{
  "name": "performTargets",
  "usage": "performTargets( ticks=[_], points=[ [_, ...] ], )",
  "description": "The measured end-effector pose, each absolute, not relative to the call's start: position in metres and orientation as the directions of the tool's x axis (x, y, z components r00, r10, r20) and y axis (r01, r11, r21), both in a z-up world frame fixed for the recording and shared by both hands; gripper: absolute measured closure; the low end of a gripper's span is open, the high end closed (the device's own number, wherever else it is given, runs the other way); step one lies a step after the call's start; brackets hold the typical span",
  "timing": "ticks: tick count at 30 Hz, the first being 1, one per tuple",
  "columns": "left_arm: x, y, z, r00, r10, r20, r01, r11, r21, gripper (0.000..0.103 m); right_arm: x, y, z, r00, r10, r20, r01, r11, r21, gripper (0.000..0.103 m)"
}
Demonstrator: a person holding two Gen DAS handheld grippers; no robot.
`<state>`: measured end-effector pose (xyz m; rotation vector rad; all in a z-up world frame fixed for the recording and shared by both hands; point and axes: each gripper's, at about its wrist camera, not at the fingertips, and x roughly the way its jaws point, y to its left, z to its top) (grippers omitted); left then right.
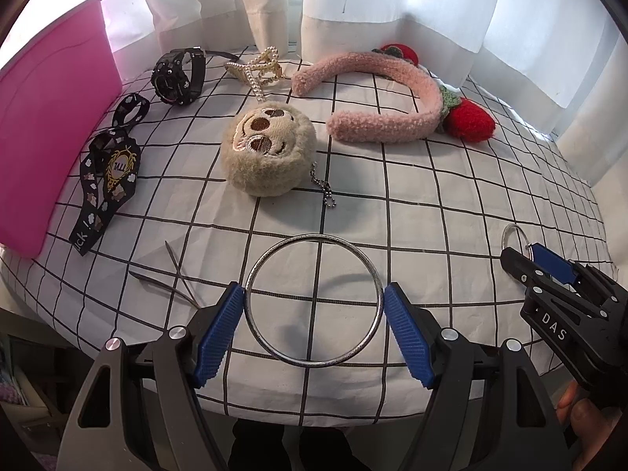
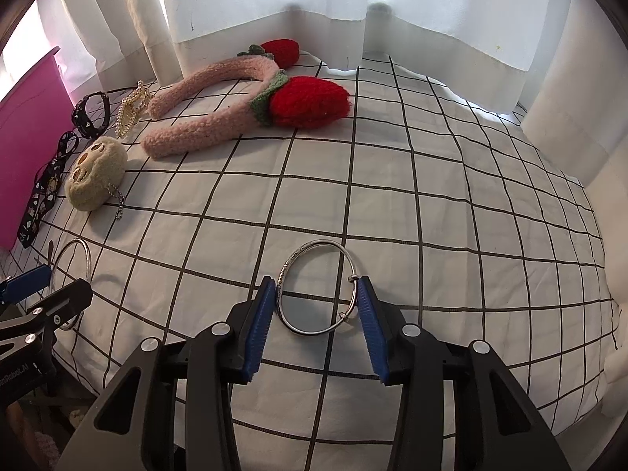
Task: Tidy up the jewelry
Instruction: 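Close the right gripper on the large silver bangle and lift it, then carry the bangle over the pink tub and open the right gripper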
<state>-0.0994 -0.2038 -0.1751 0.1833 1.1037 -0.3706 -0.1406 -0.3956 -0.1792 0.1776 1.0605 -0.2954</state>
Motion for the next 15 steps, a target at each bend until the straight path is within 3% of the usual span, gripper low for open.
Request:
performTargets(
  ticks=[15],
  points=[
    [-0.086,-0.182,-0.122,0.464,-0.239,-0.853,0.353,0.933,-0.069,0.032,-0.124,-0.366,-0.119,0.554,-0.114,-0.824,0.247,0.969,0.032,0.061]
  ],
)
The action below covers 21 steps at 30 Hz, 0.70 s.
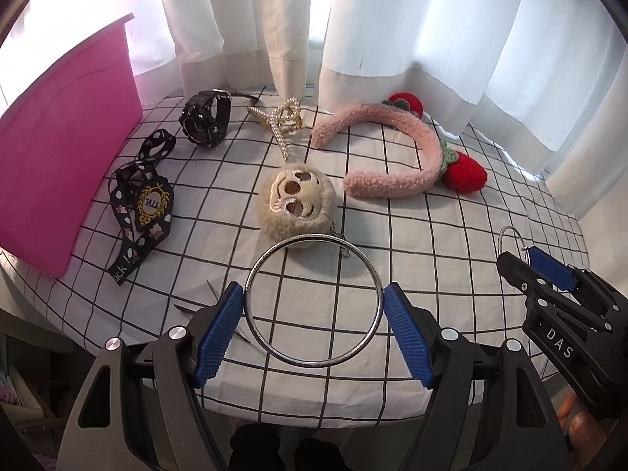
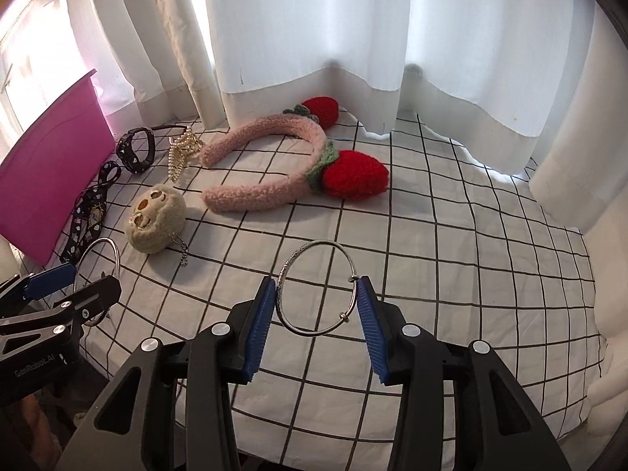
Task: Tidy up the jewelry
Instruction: 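Carry the bangle over the pink tub and open the right gripper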
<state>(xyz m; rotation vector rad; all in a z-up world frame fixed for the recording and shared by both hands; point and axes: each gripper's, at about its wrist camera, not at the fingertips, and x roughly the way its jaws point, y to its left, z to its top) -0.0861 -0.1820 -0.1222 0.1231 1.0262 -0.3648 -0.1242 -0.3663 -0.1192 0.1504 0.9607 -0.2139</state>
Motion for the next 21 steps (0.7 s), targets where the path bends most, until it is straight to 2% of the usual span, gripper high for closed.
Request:
performTargets(
  ticks=[12,21],
  points=[
    [-0.041,-0.088,-0.015,0.639,-0.206,-0.741,0.222,0.972,-0.079,0.032,-0.052,-0.279,-0.014,0.708,-0.019,-0.706,0.068,0.997,0.042,0.061],
    [0.014,0.029,0.037,0.730,-0.065,-0.681,0.044,0.998,-0.049,0.032,0.027,-0.159,0.044,0.759,0.167,-0.629,-0.149,0.985,0.082,0.061]
  ],
)
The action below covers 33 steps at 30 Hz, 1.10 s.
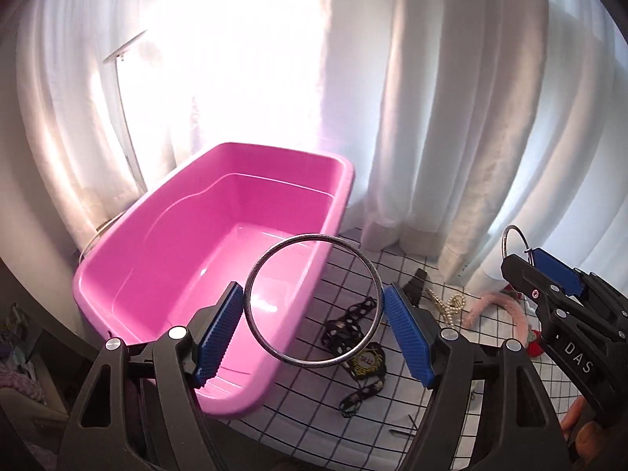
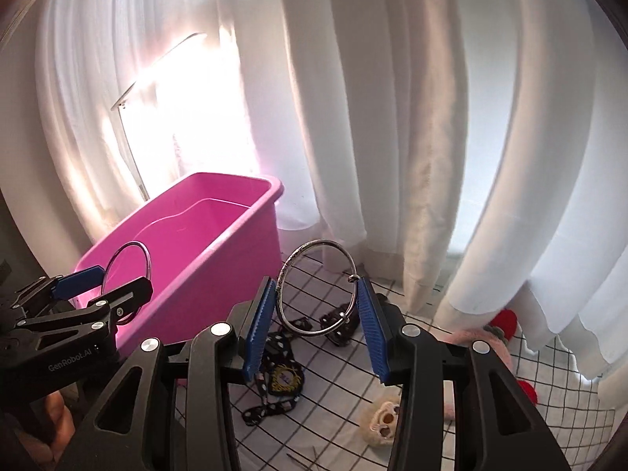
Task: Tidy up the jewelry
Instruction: 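Carry the bangle over the pink tub and open the right gripper, then move the right tool back to the pink fuzzy headband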
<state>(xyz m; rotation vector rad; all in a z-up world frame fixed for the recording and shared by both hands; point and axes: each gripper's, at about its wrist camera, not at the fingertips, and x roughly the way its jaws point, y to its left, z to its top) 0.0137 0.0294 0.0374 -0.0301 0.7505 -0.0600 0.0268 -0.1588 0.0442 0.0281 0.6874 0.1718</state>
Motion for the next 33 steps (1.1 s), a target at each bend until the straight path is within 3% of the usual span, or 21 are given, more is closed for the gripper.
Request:
performTargets(
  ticks=[5,10,18,23,25,33],
  points=[
    [0.052,0.093,0.039,0.724,0.020,-0.690,-0.045,0.999,-0.018,0.032,0.080,-0.081,0.056,0.729,0.272,-0.629,-0.273,0.957,0.098,0.061],
    [0.086,0.139,0.021,0.677,0.050,-0.735,-0.101,0.995,-0.025,0.032,0.131,-0.018,0.042,0.654,0.319,-0.686,-0.349,0.932,0.100,0.061],
    [0.116,0.169,-0.016,0.565,0.057,-0.823,-0.118,0.993,-0.013,0.031,0.186,0.017,-0.007,0.507,0.273,-0.818,-0.340,0.935,0.102,0.061],
    [0.127,0.178,-0.031,0.510,0.046,-0.859,-0.109,0.994,-0.011,0.030,0.193,0.023,-0.018,0.493,0.228,-0.840,-0.328,0.943,0.063,0.059],
    [0.128,0.180,-0.032,0.505,0.047,-0.862,-0.111,0.994,-0.011,0.021,0.196,0.024,-0.019,0.496,0.219,-0.840,-0.320,0.946,0.058,0.055],
    [0.129,0.185,-0.030,0.514,0.048,-0.856,-0.116,0.993,-0.013,0.012,0.198,0.015,-0.012,0.511,0.224,-0.830,-0.291,0.954,0.078,0.054]
  ],
)
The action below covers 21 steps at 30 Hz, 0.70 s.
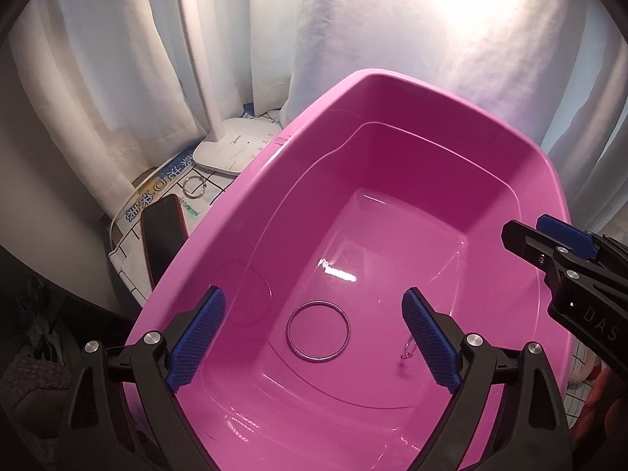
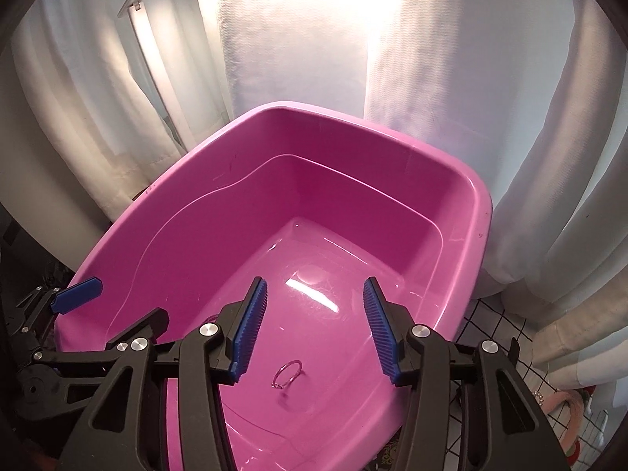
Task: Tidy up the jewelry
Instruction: 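Move the right tool back to the pink fuzzy headband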
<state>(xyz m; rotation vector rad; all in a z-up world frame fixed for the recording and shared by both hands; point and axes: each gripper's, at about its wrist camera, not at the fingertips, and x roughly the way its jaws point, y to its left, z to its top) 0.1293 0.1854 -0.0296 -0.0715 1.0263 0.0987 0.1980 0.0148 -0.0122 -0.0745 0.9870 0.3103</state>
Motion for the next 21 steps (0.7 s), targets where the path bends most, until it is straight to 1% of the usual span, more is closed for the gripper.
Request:
performTargets(
  ticks=[7,12,15,21],
  points=[
    [0.119,0.183,-0.013,0.545,0.042,-0.838,-0.109,0.994,-0.021,0.012,0.176,0.002,0.009,0.557,0.251,-0.792,-0.264,0.957,0.118,0.053],
    [0.098,0.167,0.013,0.613,0.022,-0.790,-0.067,0.997,-0.024,0.010,0.144,-0.030,0.035,0.621,0.247,-0.744,-0.213,0.967,0.142,0.050],
    [0.083,0.147,0.025,0.646,-0.017,-0.763,-0.012,0.999,-0.032,0.010,0.118,-0.064,0.046,0.656,0.204,-0.727,-0.151,0.979,0.138,0.048],
    [0.054,0.093,0.031,0.654,-0.152,-0.741,0.138,0.987,-0.081,0.010,0.057,-0.139,0.050,0.681,0.054,-0.730,0.027,0.995,0.099,0.048]
  ],
)
